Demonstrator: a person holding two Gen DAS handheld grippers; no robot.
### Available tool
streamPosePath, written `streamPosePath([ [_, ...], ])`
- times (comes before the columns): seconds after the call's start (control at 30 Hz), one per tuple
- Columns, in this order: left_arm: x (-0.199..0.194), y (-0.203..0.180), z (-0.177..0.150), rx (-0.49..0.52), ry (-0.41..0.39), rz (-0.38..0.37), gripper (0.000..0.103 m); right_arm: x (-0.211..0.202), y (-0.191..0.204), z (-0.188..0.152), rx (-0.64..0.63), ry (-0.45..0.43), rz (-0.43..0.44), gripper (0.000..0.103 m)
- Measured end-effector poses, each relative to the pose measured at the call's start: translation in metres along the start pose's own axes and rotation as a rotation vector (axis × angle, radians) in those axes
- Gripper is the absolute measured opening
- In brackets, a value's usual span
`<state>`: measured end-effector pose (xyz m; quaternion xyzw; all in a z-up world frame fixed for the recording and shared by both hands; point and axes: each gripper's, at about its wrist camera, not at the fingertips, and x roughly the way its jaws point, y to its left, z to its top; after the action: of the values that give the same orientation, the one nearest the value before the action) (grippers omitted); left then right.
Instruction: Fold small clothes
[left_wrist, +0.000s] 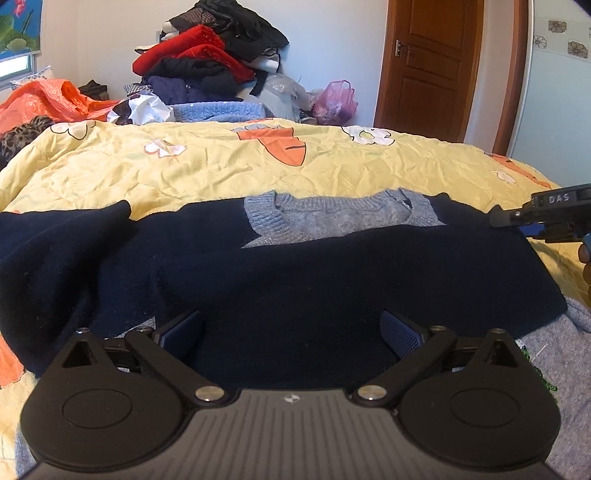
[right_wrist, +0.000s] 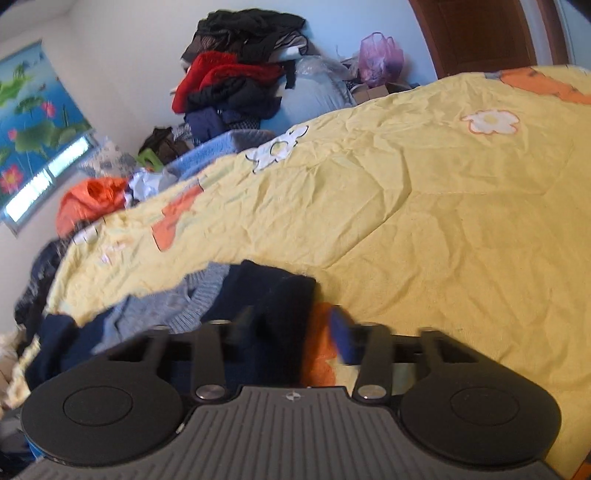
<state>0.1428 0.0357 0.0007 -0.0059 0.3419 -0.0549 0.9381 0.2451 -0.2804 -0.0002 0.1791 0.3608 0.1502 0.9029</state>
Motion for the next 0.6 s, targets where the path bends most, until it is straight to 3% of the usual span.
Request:
streamPosePath([
  [0.07,0.000,0.000,0.000,0.001,0.000,0.001,0.103,0.004,0.007,-0.001,-0.043,-0.007,-0.019,0.033],
  [0.1,0.000,0.000,0.000,0.000,0.000,0.000,0.103,0.006,0.011,-0.002,-0.061,-0.007,-0.031,0.015],
  [0.13,0.000,0.001,0.000,0.000,0.000,0.001,0.103,0.008,0.015,-0.003,-0.076,0.003,-0.032,0.013],
  [0.27,-0.002,-0.001,-0.001,0.002,-0.005,0.000,0.103,-0.009,0.027,-0.002,-0.159,-0.088,-0.057,0.010],
  [0.33,0.000,-0.001,-0.001,0.012,0.000,-0.010,0.103,-0.024,0.017,0.005,-0.124,-0.136,-0.047,0.009],
  [0.4,0.001,-0.003,0.000,0.028,0.007,-0.005,0.103,-0.021,0.005,0.006,-0.098,-0.099,-0.064,0.009],
  [0.47,0.002,-0.004,0.000,0.035,0.010,-0.003,0.103,-0.008,0.006,-0.006,-0.165,-0.041,-0.118,0.009],
  [0.53,0.002,-0.004,0.000,0.032,0.009,-0.004,0.103,-0.006,0.012,-0.013,-0.195,-0.062,-0.140,0.009],
  [0.6,0.002,-0.004,0.000,0.034,0.010,0.000,0.103,-0.004,0.013,-0.010,-0.145,-0.056,-0.146,0.014],
])
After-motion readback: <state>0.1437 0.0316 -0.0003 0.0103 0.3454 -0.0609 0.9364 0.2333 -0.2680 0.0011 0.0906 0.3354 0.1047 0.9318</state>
